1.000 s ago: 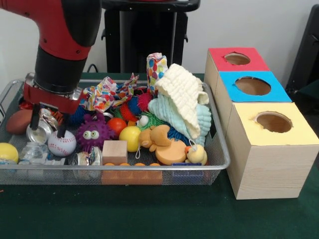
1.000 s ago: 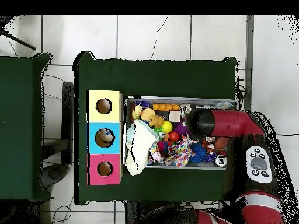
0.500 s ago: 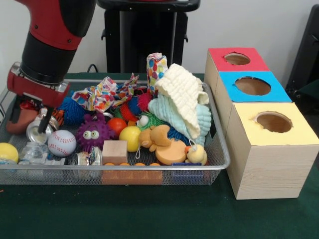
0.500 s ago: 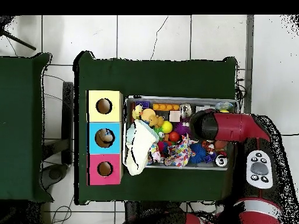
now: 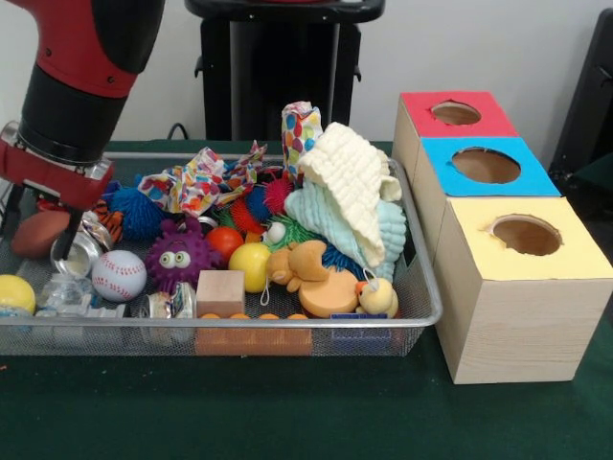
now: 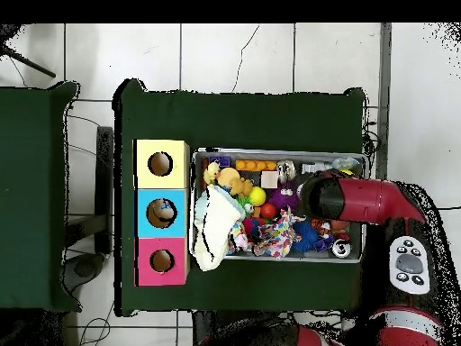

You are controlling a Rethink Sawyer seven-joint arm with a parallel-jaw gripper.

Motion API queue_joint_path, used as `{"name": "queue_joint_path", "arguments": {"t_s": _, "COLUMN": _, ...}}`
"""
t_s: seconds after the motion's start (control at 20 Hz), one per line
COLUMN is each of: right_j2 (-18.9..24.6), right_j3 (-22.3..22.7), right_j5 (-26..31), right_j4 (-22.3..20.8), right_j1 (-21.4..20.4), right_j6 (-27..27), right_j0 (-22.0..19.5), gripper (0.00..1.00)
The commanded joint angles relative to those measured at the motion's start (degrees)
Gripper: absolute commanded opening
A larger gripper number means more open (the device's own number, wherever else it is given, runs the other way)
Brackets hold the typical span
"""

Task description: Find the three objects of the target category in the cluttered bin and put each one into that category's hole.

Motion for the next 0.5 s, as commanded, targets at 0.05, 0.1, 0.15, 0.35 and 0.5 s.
{"name": "queue_joint_path", "arguments": {"t_s": 0.05, "right_j2": 4.9, "right_j3": 3.1, "right_j5": -2.0, "right_j4": 3.3, "right_j1": 3.7, "right_j6": 7.5, "right_j0": -2.8, "gripper": 1.0}}
{"name": "queue_joint_path", "arguments": {"t_s": 0.1, "right_j2": 4.9, "right_j3": 3.7, "right_j5": -1.6, "right_j4": 3.9, "right_j1": 3.7, "right_j6": 7.7, "right_j0": -2.9, "gripper": 1.0}}
{"name": "queue_joint_path", "arguments": {"t_s": 0.15, "right_j2": 5.1, "right_j3": 4.1, "right_j5": -1.8, "right_j4": 4.2, "right_j1": 4.0, "right_j6": 7.9, "right_j0": -3.0, "gripper": 1.0}}
{"name": "queue_joint_path", "arguments": {"t_s": 0.35, "right_j2": 5.6, "right_j3": 4.5, "right_j5": -2.3, "right_j4": 5.2, "right_j1": 5.1, "right_j6": 7.8, "right_j0": -3.3, "gripper": 1.0}}
{"name": "queue_joint_path", "arguments": {"t_s": 0.5, "right_j2": 5.8, "right_j3": 4.3, "right_j5": -1.5, "right_j4": 5.7, "right_j1": 5.3, "right_j6": 7.1, "right_j0": -3.5, "gripper": 1.0}}
